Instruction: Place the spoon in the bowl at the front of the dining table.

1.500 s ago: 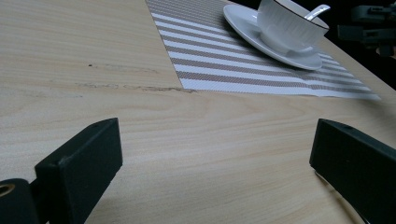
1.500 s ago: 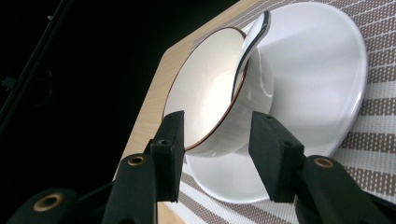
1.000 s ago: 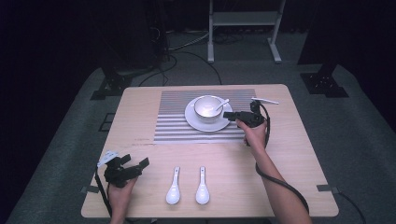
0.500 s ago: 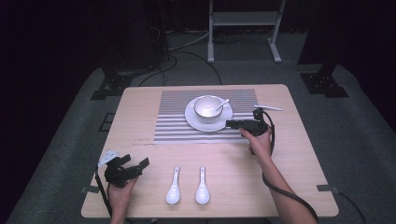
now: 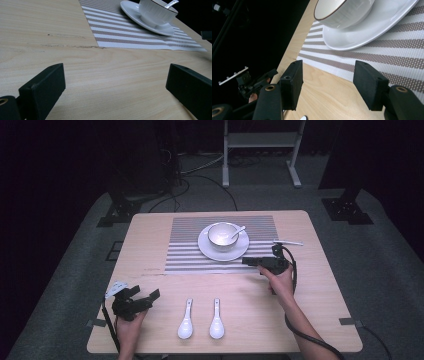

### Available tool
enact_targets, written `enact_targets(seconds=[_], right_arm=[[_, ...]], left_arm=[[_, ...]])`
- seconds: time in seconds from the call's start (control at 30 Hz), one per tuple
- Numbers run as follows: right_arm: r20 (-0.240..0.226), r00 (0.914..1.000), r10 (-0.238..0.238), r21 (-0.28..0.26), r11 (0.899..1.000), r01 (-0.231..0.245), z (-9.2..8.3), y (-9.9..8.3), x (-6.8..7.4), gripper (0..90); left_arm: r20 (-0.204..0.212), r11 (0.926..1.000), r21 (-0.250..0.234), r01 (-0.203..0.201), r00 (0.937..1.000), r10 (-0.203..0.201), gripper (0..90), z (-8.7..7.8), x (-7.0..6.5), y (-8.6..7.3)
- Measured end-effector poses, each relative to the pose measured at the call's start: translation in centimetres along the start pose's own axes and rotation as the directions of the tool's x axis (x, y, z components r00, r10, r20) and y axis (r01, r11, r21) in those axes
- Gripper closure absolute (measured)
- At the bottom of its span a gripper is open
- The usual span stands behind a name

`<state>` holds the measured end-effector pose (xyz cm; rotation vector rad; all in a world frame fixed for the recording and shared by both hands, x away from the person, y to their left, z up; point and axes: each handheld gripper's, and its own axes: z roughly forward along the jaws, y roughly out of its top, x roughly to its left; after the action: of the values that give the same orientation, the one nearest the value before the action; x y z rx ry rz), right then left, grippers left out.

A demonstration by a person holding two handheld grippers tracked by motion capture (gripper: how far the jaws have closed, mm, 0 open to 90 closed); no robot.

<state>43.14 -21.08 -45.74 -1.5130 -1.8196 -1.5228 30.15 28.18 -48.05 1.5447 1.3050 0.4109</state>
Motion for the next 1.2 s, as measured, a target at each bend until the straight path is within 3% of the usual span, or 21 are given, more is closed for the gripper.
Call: enact_targets(seconds=[0.7,1.2], right_arm=[[-0.012,0.9987,-0.049,0.034,0.998,0.049,-0.8,-2.3,1.1,39.5],[-0.024,0.9987,-0.046,0.06,0.997,0.047,-1.5,-4.7,0.9,39.1]], left_arm=[[-0.002,1.0,0.001,0.0,1.0,0.0,1.0,0.0,-0.1,0.0],[-0.003,1.0,0.002,-0.002,1.0,0.002,1.0,0.0,-0.1,0.0]])
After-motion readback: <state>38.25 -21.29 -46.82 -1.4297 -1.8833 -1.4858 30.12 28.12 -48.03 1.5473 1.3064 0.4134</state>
